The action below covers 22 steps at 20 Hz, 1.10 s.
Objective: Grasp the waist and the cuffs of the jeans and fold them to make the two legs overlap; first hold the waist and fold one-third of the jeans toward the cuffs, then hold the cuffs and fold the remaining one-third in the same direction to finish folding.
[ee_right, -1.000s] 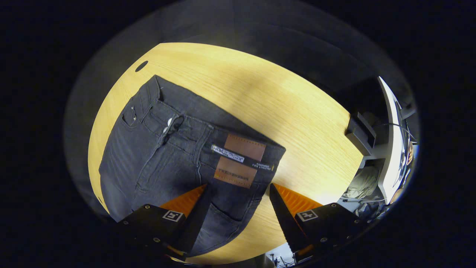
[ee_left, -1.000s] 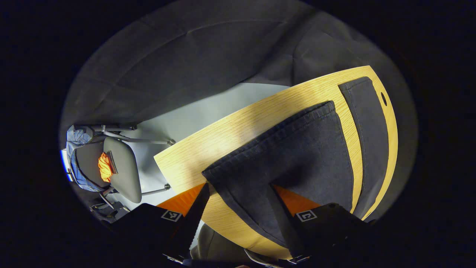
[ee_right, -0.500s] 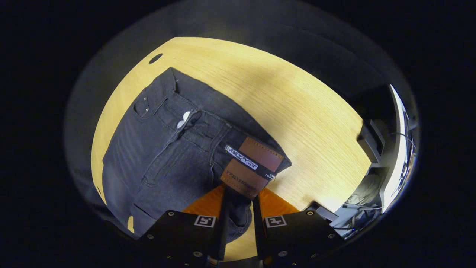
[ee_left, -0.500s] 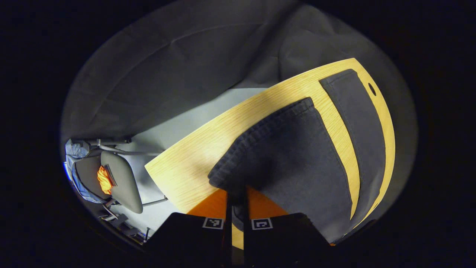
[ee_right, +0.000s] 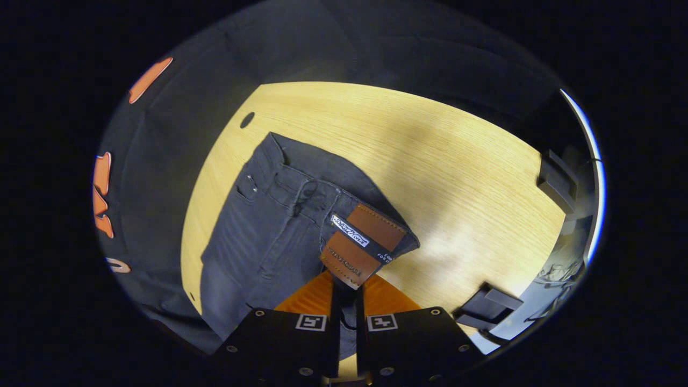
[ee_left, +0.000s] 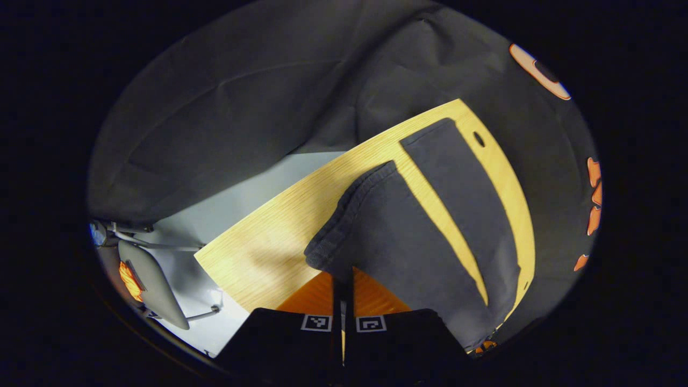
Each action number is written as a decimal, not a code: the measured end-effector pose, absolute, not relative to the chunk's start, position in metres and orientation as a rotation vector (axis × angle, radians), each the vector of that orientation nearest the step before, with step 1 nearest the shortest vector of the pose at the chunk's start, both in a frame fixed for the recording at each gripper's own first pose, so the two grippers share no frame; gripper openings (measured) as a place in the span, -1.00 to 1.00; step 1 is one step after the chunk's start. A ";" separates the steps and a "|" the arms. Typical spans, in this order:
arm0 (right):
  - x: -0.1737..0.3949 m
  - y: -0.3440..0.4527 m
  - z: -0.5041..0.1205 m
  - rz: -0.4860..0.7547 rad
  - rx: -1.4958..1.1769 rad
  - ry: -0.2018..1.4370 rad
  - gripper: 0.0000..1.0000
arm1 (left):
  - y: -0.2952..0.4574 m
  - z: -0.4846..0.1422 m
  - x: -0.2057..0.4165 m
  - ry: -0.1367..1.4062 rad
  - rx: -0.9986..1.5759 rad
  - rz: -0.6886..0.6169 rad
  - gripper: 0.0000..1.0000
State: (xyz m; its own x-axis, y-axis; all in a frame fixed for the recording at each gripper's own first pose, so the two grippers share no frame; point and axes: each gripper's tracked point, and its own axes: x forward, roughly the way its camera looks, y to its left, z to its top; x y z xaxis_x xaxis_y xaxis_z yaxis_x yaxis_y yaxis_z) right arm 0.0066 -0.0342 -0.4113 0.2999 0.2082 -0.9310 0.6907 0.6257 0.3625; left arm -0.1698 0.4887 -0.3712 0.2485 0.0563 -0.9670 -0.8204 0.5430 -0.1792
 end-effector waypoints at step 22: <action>0.105 -0.002 -0.366 -0.271 0.983 1.145 -0.83 | 0.499 -0.317 -0.020 1.023 -0.753 0.524 -0.96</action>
